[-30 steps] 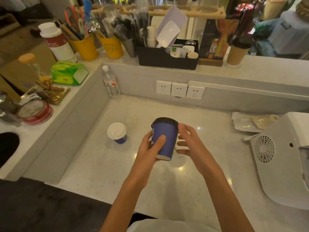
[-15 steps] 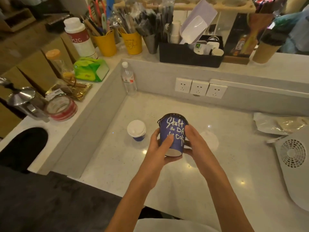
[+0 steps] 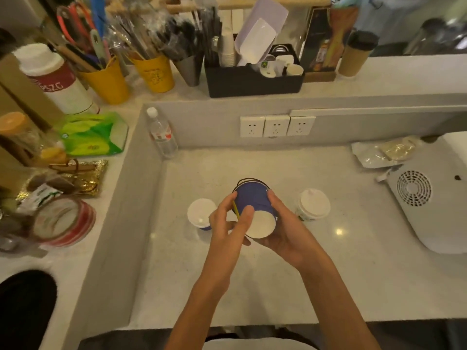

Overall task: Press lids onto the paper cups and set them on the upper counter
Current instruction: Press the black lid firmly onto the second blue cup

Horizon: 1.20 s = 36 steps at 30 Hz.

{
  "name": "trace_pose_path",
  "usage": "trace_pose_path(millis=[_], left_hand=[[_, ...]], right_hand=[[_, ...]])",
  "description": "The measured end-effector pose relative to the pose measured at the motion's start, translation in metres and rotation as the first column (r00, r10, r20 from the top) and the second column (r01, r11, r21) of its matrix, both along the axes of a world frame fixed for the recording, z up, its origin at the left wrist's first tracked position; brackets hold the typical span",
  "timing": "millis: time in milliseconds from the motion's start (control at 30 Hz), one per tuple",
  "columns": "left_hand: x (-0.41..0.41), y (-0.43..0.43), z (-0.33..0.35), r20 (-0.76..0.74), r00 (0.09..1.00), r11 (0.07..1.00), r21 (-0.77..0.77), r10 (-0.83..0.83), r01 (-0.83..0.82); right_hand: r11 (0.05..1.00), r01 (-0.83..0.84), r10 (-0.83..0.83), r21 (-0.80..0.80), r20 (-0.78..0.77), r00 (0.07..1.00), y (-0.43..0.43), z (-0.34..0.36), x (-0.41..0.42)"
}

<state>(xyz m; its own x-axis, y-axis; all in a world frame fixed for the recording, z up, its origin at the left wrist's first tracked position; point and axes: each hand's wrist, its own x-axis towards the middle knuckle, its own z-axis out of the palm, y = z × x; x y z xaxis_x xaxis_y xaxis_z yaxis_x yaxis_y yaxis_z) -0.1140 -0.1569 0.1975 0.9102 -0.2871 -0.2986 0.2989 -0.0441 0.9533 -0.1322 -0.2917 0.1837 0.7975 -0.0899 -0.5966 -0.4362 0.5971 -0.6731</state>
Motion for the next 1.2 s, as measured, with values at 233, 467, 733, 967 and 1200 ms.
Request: trace_pose_path(millis=[233,467,733,967,1200], left_hand=[[0.023,0.024,-0.004,-0.225,0.97,0.989,-0.132,-0.089,0.06],[0.056,0.031,-0.02,-0.115,0.966,0.972,-0.001,-0.233,0.234],[0.101,0.01,-0.021,0.246,0.94,0.971,0.083,-0.238,0.224],[0.109,0.005,-0.029,0.397,0.842,0.888,0.42,-0.364,0.186],[0.095,-0.015,-0.066,-0.126,0.956,0.962,0.031,-0.265,0.27]], right_hand=[[0.999,0.047,-0.047,-0.005,0.033,0.998,0.017,-0.008,0.012],[0.661,0.19,0.06,-0.726,0.303,0.951,0.031,-0.006,0.037],[0.564,0.306,0.244,-0.767,0.508,0.826,0.013,-0.015,0.064],[0.836,0.211,-0.028,-0.507,0.345,0.938,-0.013,-0.007,0.065],[0.55,0.052,0.128,-0.833,0.146,0.981,-0.019,-0.027,0.063]])
